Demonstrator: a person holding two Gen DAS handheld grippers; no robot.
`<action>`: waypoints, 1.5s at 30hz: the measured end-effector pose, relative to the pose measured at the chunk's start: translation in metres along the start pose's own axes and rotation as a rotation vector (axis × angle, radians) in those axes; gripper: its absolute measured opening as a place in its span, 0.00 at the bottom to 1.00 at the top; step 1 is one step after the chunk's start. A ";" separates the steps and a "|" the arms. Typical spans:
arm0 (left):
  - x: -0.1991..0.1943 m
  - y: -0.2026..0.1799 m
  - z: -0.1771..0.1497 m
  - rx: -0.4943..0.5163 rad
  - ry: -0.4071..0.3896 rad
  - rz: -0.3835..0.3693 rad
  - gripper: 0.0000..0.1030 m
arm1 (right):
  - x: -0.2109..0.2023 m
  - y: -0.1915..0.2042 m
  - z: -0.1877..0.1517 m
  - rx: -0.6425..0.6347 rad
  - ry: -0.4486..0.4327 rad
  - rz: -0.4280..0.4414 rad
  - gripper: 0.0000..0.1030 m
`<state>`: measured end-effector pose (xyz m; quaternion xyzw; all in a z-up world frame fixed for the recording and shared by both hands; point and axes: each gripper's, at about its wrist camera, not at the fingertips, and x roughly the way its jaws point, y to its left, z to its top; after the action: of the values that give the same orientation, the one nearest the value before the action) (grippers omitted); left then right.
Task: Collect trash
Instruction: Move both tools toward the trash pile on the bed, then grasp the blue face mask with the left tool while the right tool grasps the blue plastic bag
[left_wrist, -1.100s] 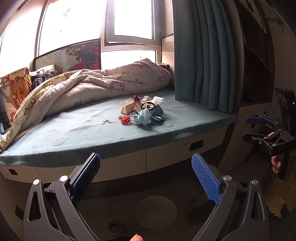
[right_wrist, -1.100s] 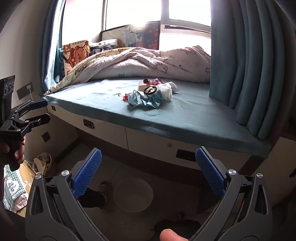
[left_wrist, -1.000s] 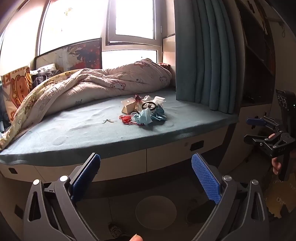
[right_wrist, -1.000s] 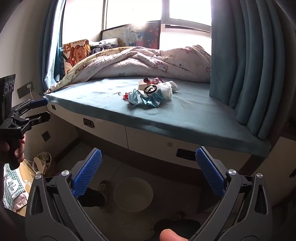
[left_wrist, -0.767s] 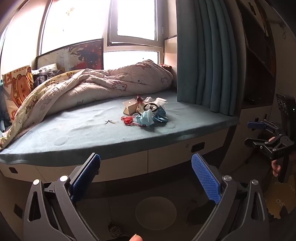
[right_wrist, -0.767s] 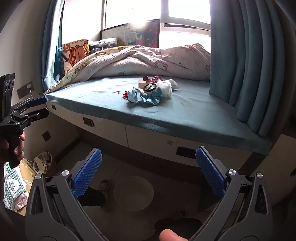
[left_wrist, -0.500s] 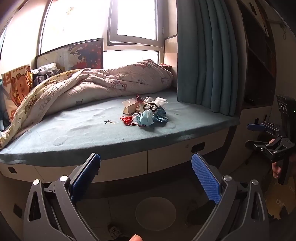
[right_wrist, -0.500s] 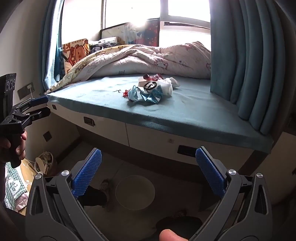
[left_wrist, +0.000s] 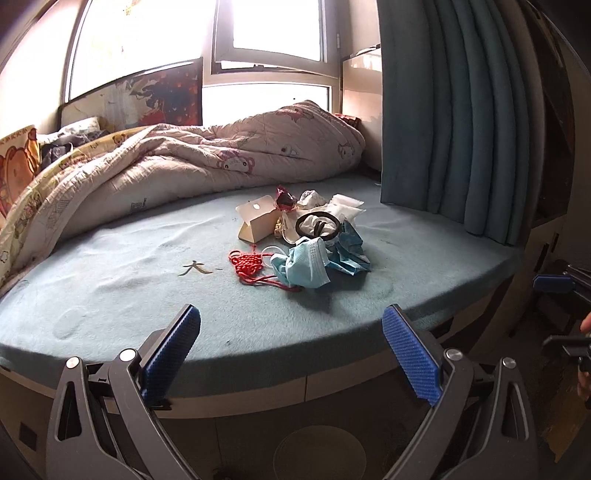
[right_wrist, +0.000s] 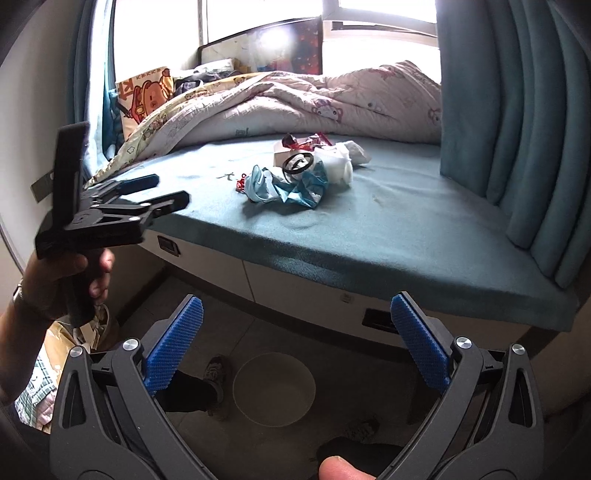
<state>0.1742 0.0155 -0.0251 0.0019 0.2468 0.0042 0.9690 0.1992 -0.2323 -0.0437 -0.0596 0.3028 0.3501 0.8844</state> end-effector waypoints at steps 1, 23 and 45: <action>0.013 0.001 0.005 -0.016 0.008 0.000 0.94 | 0.007 -0.001 0.005 -0.006 0.003 0.009 0.95; 0.116 0.016 0.020 -0.002 0.093 -0.038 0.36 | 0.116 -0.052 0.060 0.074 0.046 -0.008 0.95; 0.034 0.063 0.010 -0.066 -0.007 0.001 0.03 | 0.200 -0.024 0.104 0.104 0.111 0.033 0.95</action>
<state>0.2088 0.0787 -0.0322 -0.0301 0.2432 0.0128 0.9694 0.3806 -0.1007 -0.0778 -0.0280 0.3702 0.3444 0.8623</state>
